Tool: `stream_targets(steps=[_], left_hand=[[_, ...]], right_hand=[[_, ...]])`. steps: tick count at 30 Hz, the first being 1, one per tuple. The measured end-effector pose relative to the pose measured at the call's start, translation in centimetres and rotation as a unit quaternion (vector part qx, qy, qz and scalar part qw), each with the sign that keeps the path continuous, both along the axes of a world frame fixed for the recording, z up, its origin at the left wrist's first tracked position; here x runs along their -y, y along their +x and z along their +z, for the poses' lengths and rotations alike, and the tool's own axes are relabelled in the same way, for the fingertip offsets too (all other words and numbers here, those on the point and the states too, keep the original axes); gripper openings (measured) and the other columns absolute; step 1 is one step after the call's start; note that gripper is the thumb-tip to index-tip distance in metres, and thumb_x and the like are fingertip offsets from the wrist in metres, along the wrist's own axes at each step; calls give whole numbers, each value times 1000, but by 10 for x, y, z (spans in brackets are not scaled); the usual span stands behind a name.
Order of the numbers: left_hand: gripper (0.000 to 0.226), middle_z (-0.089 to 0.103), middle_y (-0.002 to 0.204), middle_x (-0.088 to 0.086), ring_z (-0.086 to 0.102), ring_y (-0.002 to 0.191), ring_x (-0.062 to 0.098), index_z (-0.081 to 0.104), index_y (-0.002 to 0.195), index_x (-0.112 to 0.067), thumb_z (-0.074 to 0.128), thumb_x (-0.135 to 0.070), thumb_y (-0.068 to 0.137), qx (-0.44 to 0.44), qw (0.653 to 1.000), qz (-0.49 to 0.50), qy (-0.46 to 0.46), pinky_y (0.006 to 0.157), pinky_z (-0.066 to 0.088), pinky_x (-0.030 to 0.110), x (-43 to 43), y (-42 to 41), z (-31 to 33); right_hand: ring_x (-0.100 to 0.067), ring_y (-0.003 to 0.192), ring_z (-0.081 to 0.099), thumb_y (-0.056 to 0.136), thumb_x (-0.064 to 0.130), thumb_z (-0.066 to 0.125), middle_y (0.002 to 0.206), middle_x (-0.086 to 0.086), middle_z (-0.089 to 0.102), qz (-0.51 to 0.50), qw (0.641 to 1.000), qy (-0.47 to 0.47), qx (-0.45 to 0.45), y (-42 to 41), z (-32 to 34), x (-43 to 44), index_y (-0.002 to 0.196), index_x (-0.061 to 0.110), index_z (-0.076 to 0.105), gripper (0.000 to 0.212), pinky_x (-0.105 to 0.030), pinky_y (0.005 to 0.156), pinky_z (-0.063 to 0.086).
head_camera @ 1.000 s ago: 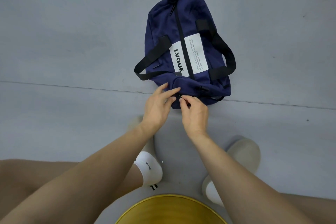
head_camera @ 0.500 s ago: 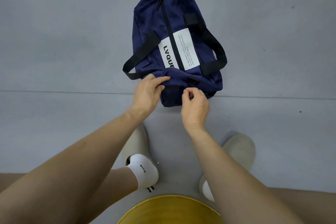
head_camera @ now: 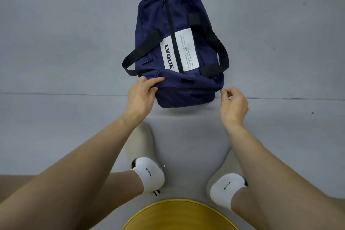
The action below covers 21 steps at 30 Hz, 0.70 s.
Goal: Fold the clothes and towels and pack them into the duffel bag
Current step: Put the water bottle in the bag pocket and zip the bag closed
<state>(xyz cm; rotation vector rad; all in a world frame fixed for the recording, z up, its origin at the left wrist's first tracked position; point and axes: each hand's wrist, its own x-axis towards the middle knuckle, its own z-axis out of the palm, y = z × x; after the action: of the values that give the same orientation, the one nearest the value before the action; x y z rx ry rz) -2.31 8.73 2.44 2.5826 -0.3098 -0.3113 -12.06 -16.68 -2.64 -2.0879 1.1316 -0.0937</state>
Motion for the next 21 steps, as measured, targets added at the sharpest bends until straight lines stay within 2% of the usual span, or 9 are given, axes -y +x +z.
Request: stream_targets(steps=[4, 8, 9, 12, 15, 16, 18, 19, 21], left_hand=[[33, 61, 106, -2, 61, 94, 20, 69, 124, -29, 53, -12, 101, 22, 999, 22, 14, 79, 41, 23, -4, -14, -2], [11, 58, 110, -13, 57, 97, 12, 73, 101, -30, 64, -34, 95, 67, 996, 64, -14, 80, 45, 25, 23, -20, 22], [13, 58, 111, -13, 55, 99, 13, 72, 101, -30, 67, -39, 92, 78, 995, 56, -25, 82, 45, 27, 37, -19, 29], [48, 63, 119, -7, 53, 109, 24, 63, 126, -33, 66, -60, 86, 43, 999, 10, 31, 91, 44, 37, 87, -14, 41], [68, 64, 121, 0, 56, 112, 30, 49, 140, -32, 56, -72, 85, -5, 991, -38, 132, 91, 39, 42, 130, -22, 32], [66, 65, 120, 1, 56, 112, 30, 48, 140, -31, 54, -70, 88, -29, 989, -42, 139, 92, 38, 42, 139, -26, 26], [52, 66, 114, 0, 55, 110, 29, 51, 136, -29, 55, -59, 94, -73, 988, -23, 135, 90, 35, 41, 150, -35, 14], [42, 66, 110, 0, 54, 108, 29, 53, 132, -28, 57, -50, 96, -82, 987, -19, 136, 88, 34, 40, 151, -40, 9], [28, 67, 106, -1, 53, 104, 27, 55, 127, -28, 57, -31, 99, -81, 985, -35, 149, 83, 31, 37, 144, -49, 1]], right_hand=[[-20, 80, 58, 97, 30, 59, 91, 1, 65, 50, 999, 16, 7, -5, 0, -3, 95, 19, 70, 15, -29, 73, 36], [-13, 86, 61, 91, 40, 66, 99, 6, 62, 92, 995, 45, 11, -1, 2, 10, 92, 22, 71, 18, -29, 78, 42], [-11, 88, 60, 90, 40, 67, 101, 7, 61, 102, 993, 49, 15, 3, 3, 13, 91, 23, 70, 17, -28, 79, 42], [-11, 91, 58, 90, 33, 64, 102, 6, 59, 134, 989, 62, 9, 14, 7, 18, 85, 24, 64, 10, -28, 82, 42], [-22, 91, 60, 95, 34, 56, 99, -4, 66, 163, 980, 107, -21, 15, 14, 25, 81, 12, 67, 28, -34, 81, 47], [-25, 90, 61, 95, 35, 54, 97, -7, 69, 175, 979, 103, -36, 15, 15, 29, 83, 8, 68, 33, -37, 81, 49], [-25, 92, 64, 95, 32, 54, 99, -6, 72, 188, 978, 70, -51, 18, 16, 42, 90, 10, 70, 28, -37, 84, 51], [-22, 94, 63, 97, 29, 54, 105, -1, 71, 198, 977, 57, -45, 21, 18, 48, 99, 17, 70, 20, -36, 85, 50], [-21, 101, 63, 101, 25, 51, 115, 3, 64, 228, 972, 53, -26, 33, 21, 57, 128, 25, 61, 29, -37, 93, 48]])
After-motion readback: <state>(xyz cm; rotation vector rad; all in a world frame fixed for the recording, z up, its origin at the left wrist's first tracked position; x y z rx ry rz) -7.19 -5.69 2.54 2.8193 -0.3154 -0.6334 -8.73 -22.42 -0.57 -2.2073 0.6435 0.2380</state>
